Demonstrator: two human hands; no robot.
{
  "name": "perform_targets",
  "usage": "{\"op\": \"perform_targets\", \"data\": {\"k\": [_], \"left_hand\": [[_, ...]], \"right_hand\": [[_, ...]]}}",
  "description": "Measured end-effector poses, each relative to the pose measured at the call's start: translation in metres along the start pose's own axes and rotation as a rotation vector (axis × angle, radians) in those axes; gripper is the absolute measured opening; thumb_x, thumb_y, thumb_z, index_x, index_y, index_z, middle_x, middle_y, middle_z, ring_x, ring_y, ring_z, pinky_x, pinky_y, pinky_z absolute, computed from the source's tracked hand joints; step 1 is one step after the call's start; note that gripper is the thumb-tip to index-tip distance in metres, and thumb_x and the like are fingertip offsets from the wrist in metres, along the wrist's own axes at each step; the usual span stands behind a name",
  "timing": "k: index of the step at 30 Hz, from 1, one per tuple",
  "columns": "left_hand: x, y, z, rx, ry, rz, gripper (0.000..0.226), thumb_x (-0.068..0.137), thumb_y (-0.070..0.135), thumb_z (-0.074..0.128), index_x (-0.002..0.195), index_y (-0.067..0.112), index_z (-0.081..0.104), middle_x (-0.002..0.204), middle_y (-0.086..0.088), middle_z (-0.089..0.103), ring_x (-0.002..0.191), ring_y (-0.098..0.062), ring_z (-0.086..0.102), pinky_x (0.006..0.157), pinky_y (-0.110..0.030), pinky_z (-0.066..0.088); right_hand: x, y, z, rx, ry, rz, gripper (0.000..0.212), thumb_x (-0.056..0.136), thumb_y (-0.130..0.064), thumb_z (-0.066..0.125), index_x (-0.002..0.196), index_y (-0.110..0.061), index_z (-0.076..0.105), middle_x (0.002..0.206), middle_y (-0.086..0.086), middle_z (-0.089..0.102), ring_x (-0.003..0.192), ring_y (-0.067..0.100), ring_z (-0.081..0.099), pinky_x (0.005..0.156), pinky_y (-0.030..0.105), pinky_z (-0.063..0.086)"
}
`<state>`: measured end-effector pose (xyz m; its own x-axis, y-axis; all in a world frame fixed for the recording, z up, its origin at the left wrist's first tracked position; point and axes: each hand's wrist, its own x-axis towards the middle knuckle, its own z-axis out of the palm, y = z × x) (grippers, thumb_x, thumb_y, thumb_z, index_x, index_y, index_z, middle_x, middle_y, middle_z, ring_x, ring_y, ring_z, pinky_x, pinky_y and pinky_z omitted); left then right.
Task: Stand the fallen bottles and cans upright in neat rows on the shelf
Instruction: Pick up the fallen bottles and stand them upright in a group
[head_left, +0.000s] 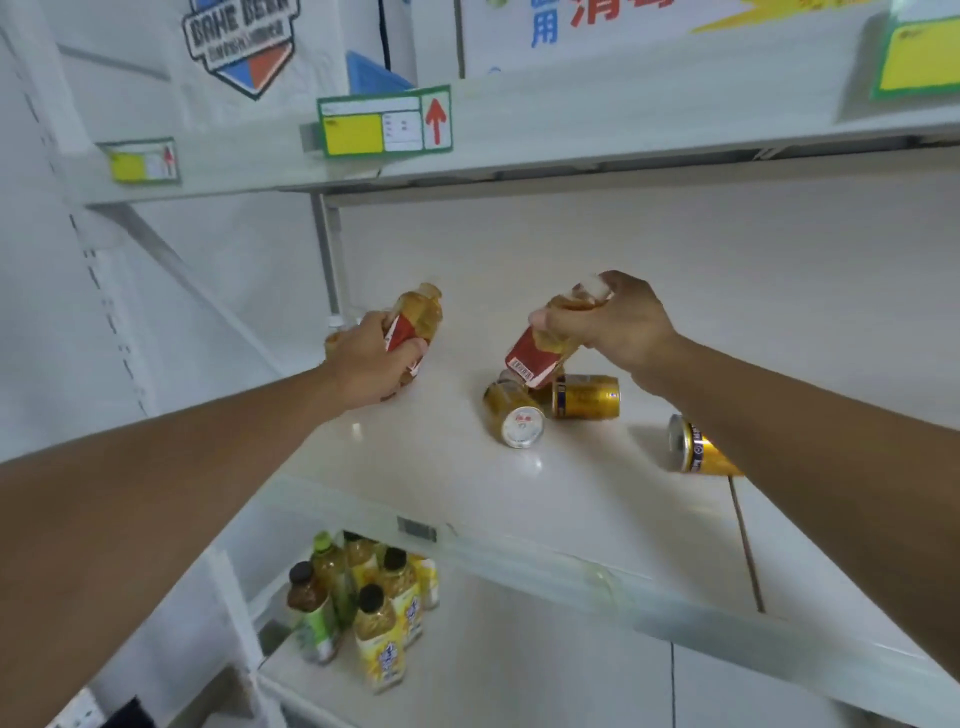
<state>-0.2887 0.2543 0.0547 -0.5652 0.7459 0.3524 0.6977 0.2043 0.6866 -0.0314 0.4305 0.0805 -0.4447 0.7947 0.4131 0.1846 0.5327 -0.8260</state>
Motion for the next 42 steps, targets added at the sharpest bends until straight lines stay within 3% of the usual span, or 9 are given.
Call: {"op": "perform_targets", "data": {"k": [5,9,12,17,23,28,31,34,42], "left_hand": [[-0.010,-0.064,-0.049,-0.225,0.034,-0.023,0.006,0.097,0.027,0.068,0.104,0.027,0.070,0.098,0.002,0.078,0.089,-0.011,0.075,0.066,-0.019,0.053],[-0.006,-0.123,-0.080,-0.284,0.002,-0.036,0.027,0.096,0.025,0.077,0.112,0.031,0.056,0.106,0.003,0.068,0.080,0.001,0.074,0.057,-0.011,0.050],[0.002,-0.156,-0.096,-0.306,-0.043,-0.035,0.033,0.095,0.021,0.080,0.122,0.020,0.061,0.108,-0.001,0.073,0.090,-0.012,0.077,0.061,-0.013,0.053],[0.022,-0.194,-0.102,-0.344,-0.118,-0.022,0.021,0.095,0.009,0.079,0.115,0.018,0.076,0.110,-0.002,0.078,0.096,-0.009,0.077,0.065,-0.010,0.056],[0.040,-0.222,-0.088,-0.306,-0.179,-0.077,0.038,0.099,0.019,0.076,0.131,0.020,0.054,0.123,0.006,0.066,0.120,-0.020,0.064,0.105,-0.042,0.053],[0.050,-0.227,-0.079,-0.272,-0.219,-0.015,0.048,0.102,0.021,0.072,0.144,0.021,0.048,0.136,0.004,0.063,0.130,-0.020,0.059,0.109,-0.039,0.048],[0.053,-0.228,-0.075,-0.236,-0.257,0.045,0.043,0.105,0.019,0.068,0.142,0.028,0.049,0.138,0.007,0.062,0.137,-0.020,0.056,0.116,-0.040,0.042],[0.061,-0.230,-0.076,-0.176,-0.299,0.066,0.058,0.107,0.021,0.065,0.160,0.022,0.040,0.154,-0.002,0.057,0.145,-0.024,0.051,0.124,-0.050,0.037],[0.080,-0.236,-0.068,-0.140,-0.329,0.081,0.050,0.109,0.026,0.061,0.157,0.026,0.047,0.152,-0.001,0.061,0.141,-0.025,0.055,0.119,-0.043,0.040]], "right_hand": [[-0.012,-0.037,0.082,0.128,-0.046,-0.017,0.053,0.069,-0.057,0.094,0.102,-0.020,0.077,0.094,-0.009,0.082,0.088,0.009,0.078,0.088,0.039,0.061],[-0.015,-0.058,0.153,0.091,-0.078,0.006,0.045,0.085,-0.054,0.083,0.108,-0.021,0.064,0.098,-0.006,0.078,0.093,0.014,0.076,0.089,0.043,0.062],[-0.018,-0.061,0.200,0.009,-0.094,0.023,0.046,0.087,-0.054,0.082,0.109,-0.020,0.060,0.105,-0.001,0.075,0.100,0.018,0.073,0.091,0.042,0.061],[-0.017,-0.060,0.251,-0.131,-0.099,0.037,0.051,0.083,-0.053,0.086,0.113,-0.018,0.064,0.103,-0.003,0.075,0.095,0.015,0.073,0.082,0.037,0.060],[-0.016,-0.053,0.280,-0.130,-0.107,0.066,0.045,0.079,-0.046,0.092,0.106,-0.024,0.064,0.098,-0.007,0.076,0.089,0.009,0.073,0.073,0.027,0.056],[-0.019,-0.044,0.297,-0.072,-0.072,0.076,0.051,0.083,-0.052,0.087,0.119,-0.025,0.063,0.106,-0.010,0.074,0.094,0.005,0.069,0.069,0.023,0.051],[-0.023,-0.035,0.307,-0.057,-0.061,0.115,0.063,0.088,-0.062,0.077,0.134,-0.025,0.055,0.117,-0.008,0.070,0.104,0.012,0.068,0.079,0.029,0.056],[-0.022,-0.026,0.315,-0.096,-0.043,0.123,0.073,0.090,-0.066,0.070,0.143,-0.021,0.046,0.122,-0.006,0.066,0.110,0.017,0.065,0.092,0.038,0.057],[-0.014,-0.011,0.342,-0.428,-0.132,0.088,0.060,0.102,-0.061,0.053,0.143,-0.017,0.052,0.137,0.009,0.064,0.122,0.030,0.060,0.105,0.047,0.050]]}}
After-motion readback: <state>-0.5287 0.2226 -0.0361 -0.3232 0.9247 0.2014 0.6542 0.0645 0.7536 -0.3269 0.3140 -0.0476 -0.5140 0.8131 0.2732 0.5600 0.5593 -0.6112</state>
